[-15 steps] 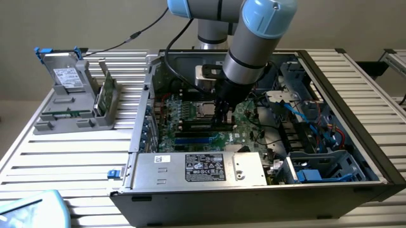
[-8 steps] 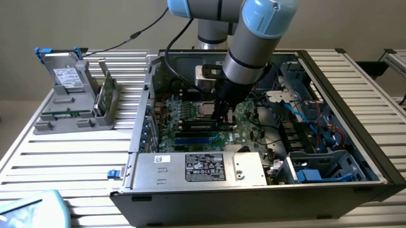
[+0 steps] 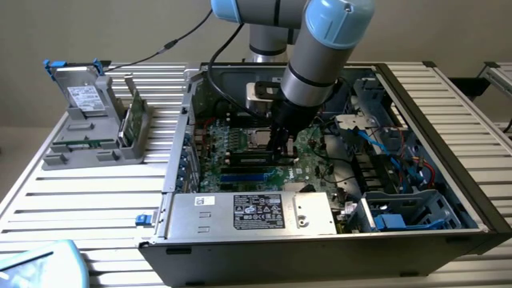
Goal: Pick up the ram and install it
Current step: 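Insert the ram into the slot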
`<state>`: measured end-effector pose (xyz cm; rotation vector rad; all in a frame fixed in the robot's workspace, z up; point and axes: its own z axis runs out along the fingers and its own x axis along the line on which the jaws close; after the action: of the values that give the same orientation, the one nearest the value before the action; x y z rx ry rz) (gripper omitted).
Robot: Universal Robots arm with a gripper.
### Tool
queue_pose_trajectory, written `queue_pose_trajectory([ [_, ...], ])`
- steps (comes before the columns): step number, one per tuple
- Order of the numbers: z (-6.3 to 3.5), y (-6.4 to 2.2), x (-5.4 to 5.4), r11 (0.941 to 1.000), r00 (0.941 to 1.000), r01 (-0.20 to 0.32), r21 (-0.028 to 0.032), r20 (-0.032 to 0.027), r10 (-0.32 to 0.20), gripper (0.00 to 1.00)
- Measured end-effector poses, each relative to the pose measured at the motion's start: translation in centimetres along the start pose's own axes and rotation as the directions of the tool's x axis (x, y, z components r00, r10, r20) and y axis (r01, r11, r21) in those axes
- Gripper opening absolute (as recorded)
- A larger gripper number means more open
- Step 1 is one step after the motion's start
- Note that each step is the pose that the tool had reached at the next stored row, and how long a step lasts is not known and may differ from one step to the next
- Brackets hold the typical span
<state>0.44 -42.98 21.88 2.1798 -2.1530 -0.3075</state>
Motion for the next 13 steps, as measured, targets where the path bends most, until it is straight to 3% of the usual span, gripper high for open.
queue_pose_trajectory([
  [4,-0.03,0.10,0.0,1.0000,1.0000,0.000,0.0035,0.0001,0.000,0.39],
  [6,-0.07,0.27,0.0,1.0000,1.0000,0.001,0.0096,-0.0003,-0.001,0.39],
  [9,-0.22,0.65,-0.1,0.9998,1.0000,0.002,0.0213,-0.0006,-0.002,0.39],
  [13,-0.62,1.17,-0.1,0.9990,1.0000,0.004,0.0445,-0.0010,-0.004,0.39],
])
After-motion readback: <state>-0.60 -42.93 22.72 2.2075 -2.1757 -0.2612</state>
